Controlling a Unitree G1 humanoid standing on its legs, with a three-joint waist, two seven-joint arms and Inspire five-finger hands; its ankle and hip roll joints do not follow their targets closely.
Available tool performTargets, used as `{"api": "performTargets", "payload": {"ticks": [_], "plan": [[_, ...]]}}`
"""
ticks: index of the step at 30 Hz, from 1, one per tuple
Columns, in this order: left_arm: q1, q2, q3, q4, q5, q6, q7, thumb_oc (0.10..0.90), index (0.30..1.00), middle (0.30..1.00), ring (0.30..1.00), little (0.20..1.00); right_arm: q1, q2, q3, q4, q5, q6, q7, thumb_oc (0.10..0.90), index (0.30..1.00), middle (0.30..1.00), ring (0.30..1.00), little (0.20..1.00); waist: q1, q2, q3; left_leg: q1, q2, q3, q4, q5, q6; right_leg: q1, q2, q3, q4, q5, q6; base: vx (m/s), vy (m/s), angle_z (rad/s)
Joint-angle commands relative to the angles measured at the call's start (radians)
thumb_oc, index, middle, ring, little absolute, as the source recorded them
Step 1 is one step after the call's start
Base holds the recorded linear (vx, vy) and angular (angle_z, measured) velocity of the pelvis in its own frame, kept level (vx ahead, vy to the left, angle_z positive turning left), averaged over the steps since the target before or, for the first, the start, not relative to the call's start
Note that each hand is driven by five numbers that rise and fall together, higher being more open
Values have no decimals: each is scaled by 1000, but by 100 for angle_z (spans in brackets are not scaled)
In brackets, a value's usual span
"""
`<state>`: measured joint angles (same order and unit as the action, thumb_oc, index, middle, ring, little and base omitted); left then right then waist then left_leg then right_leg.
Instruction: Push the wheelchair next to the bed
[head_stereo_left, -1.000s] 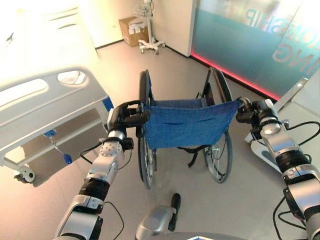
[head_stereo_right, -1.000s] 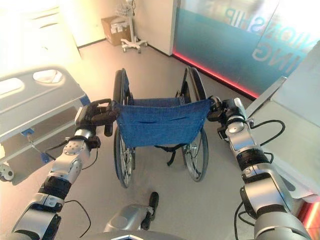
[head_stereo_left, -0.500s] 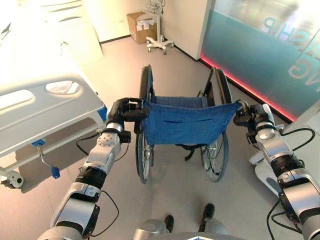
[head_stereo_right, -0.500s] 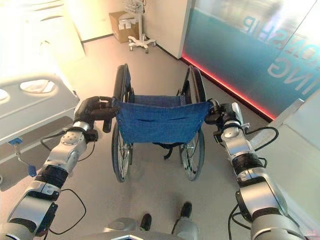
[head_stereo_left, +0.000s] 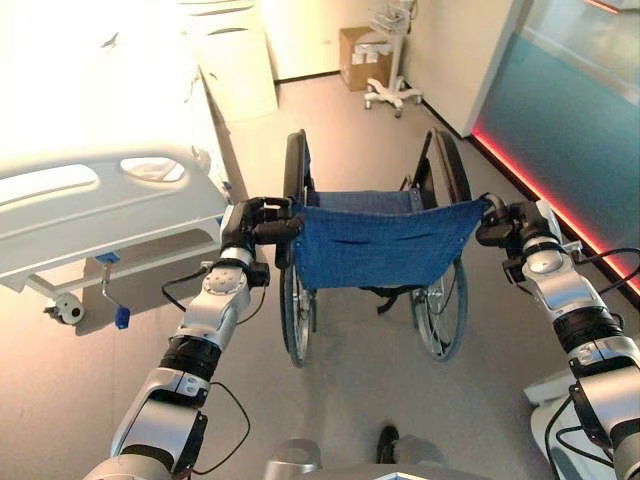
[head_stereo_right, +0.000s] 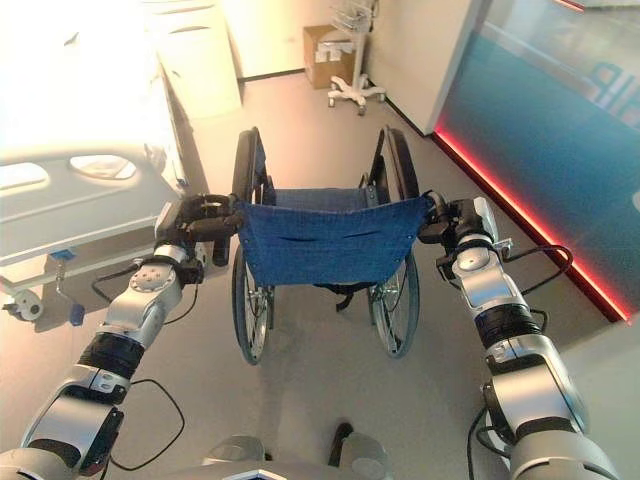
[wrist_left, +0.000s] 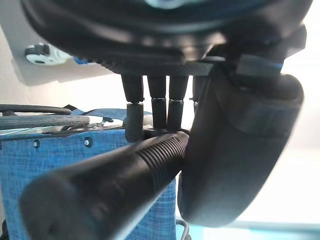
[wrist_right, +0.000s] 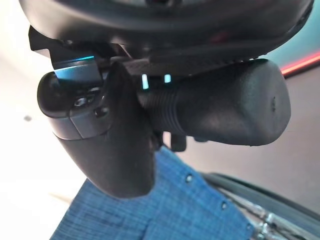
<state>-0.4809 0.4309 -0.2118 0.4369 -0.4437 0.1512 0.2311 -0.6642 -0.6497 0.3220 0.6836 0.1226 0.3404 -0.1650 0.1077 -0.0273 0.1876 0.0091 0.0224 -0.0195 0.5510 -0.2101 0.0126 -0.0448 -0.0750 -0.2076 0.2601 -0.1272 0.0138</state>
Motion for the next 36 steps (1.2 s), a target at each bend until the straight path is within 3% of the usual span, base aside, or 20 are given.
{"api": "performTargets", "payload": {"ticks": [1, 2, 3, 4, 5, 6, 9, 12, 13, 15, 17, 18, 21, 23, 25, 26, 28, 29, 33, 36], "plan": [[18, -37, -119, 30, 71, -18, -22, 400, 300, 300, 300, 300, -8, -25, 94, -69, -63, -135, 76, 400, 300, 300, 300, 300, -27, -35, 22, -79, -29, 19, -50, 131, -11, 78, 7, -6, -103, 70, 10, 301, -140, 38], [21, -39, -118, 30, 71, -22, -19, 400, 300, 300, 300, 300, -11, -22, 96, -67, -66, -135, 76, 400, 300, 300, 300, 300, -24, -31, 25, -83, -39, 26, -77, 132, -12, 88, 13, -6, -108, 67, 12, 464, -104, 39], [29, -45, -113, 27, 66, -32, -10, 400, 300, 300, 300, 300, -25, 0, 101, -55, -95, -136, 72, 400, 300, 300, 300, 300, -5, -3, 36, -133, -83, 72, -228, 183, -29, 144, 48, -9, -146, 55, 15, 361, -46, 29], [30, -45, -112, 25, 65, -31, -9, 400, 300, 300, 300, 300, -26, 3, 101, -55, -100, -136, 72, 400, 300, 300, 300, 300, 0, -1, 40, -136, -90, 77, -247, 191, -31, 155, 51, -7, -153, 54, 16, 501, -47, 12], [32, -46, -112, 27, 60, -37, -7, 400, 300, 300, 300, 300, -30, 12, 105, -52, -111, -135, 70, 400, 300, 300, 300, 300, 13, 13, 44, -171, -109, 85, -316, 240, -43, 181, 72, 0, -176, 55, 16, 461, -33, 0], [34, -46, -110, 25, 57, -38, -8, 400, 300, 300, 300, 300, -40, 12, 108, -44, -113, -134, 73, 400, 300, 300, 300, 300, 30, 28, 43, -207, -118, 94, -405, 296, -52, 208, 97, 15, -186, 46, 15, 575, -32, -11], [41, -39, -97, 17, 57, -37, -13, 400, 300, 300, 300, 300, -70, -5, 104, -14, -112, -142, 112, 400, 300, 300, 300, 300, 60, 44, 32, -226, -115, 142, -499, 353, -48, 248, 126, 10, -164, -9, 10, 446, -8, -25], [57, -24, -75, 17, 50, -24, -23, 400, 300, 300, 300, 300, -72, 1, 99, 16, -79, -162, 138, 400, 300, 300, 300, 300, 86, 27, 9, -224, -113, 161, -424, 284, -7, 265, 100, -22, -66, -79, 11, 495, 24, -63], [79, -15, -59, 8, 68, -15, -31, 400, 300, 300, 300, 300, -51, 15, 96, 0, -94, -160, 147, 400, 300, 300, 300, 300, 98, 11, -6, -203, -115, 166, -416, 249, 27, 274, 70, -31, 8, -68, 37, 451, 46, -85], [99, -8, -49, -2, 93, -15, -42, 400, 300, 300, 300, 300, -17, 18, 90, -17, -101, -166, 155, 400, 300, 300, 300, 300, 100, -1, -25, -164, -115, 183, -437, 222, 52, 269, 28, -51, 149, -18, 86, 506, 98, -73], [101, 3, -54, -10, 101, -14, -46, 400, 300, 300, 300, 300, 12, 18, 73, -19, -100, -187, 149, 400, 300, 300, 300, 300, 105, 7, -40, -151, -111, 181, -457, 240, 64, 254, 15, -67, 233, 40, 101, 454, 92, -19], [101, 15, -61, -25, 98, -4, -48, 400, 300, 300, 300, 300, 41, 20, 54, -36, -99, -186, 145, 400, 300, 300, 300, 300, 102, -2, -47, -127, -128, 170, -468, 238, 68, 228, -20, -70, 273, 96, 117, 428, 57, 11], [86, 19, -72, -17, 89, -2, -50, 400, 300, 300, 300, 300, 37, 31, 55, -29, -101, -177, 138, 400, 300, 300, 300, 300, 93, 14, -46, -97, -117, 157, -470, 227, 63, 168, -58, -83, 224, 113, 110, 315, -41, 3], [58, 20, -90, 11, 82, -13, -52, 400, 300, 300, 300, 300, 11, 45, 70, 6, -92, -188, 120, 400, 300, 300, 300, 300, 77, 29, -29, -53, -104, 136, -473, 212, 53, 97, -84, -92, 109, 103, 94, 308, -192, 0], [21, 22, -120, 47, 68, -29, -66, 400, 300, 300, 300, 300, -14, 45, 80, 47, -74, -199, 102, 400, 300, 300, 300, 300, 43, 24, -10, -3, -107, 77, -460, 160, 48, -9, -117, -45, -78, 195, 103, 393, -300, 28], [19, 22, -121, 49, 67, -30, -66, 400, 300, 300, 300, 300, -15, 45, 81, 48, -74, -198, 102, 400, 300, 300, 300, 300, 39, 24, -7, 2, -108, 72, -458, 155, 48, -7, -117, -43, -90, 201, 105, 404, -271, 73], [3, 21, -130, 48, 51, -24, -64, 400, 300, 300, 300, 300, -13, 37, 81, 32, -80, -189, 103, 400, 300, 300, 300, 300, 4, 7, 7, 36, -125, 16, -444, 95, 52, -77, -151, 33, -221, 302, 139, 506, -307, 104], [0, 20, -130, 47, 44, -24, -61, 400, 300, 300, 300, 300, -11, 33, 79, 19, -83, -180, 104, 400, 300, 300, 300, 300, -5, 6, 11, 42, -125, 0, -435, 79, 54, -87, -156, 52, -255, 309, 145, 416, -258, 89], [4, 0, -113, 36, 30, -8, -41, 400, 300, 300, 300, 300, -7, 25, 71, -37, -109, -136, 123, 400, 300, 300, 300, 300, -28, -14, 11, 49, -128, -51, -368, 13, 55, -93, -151, 111, -256, 320, 152, 400, -361, 73], [22, -12, -92, 22, 45, 6, -46, 400, 300, 300, 300, 300, -5, 4, 61, -53, -108, -126, 153, 400, 300, 300, 300, 300, -33, -30, -1, 46, -99, -60, -311, -16, 42, -81, -120, 109, -191, 261, 151, 386, -443, 42]]}}
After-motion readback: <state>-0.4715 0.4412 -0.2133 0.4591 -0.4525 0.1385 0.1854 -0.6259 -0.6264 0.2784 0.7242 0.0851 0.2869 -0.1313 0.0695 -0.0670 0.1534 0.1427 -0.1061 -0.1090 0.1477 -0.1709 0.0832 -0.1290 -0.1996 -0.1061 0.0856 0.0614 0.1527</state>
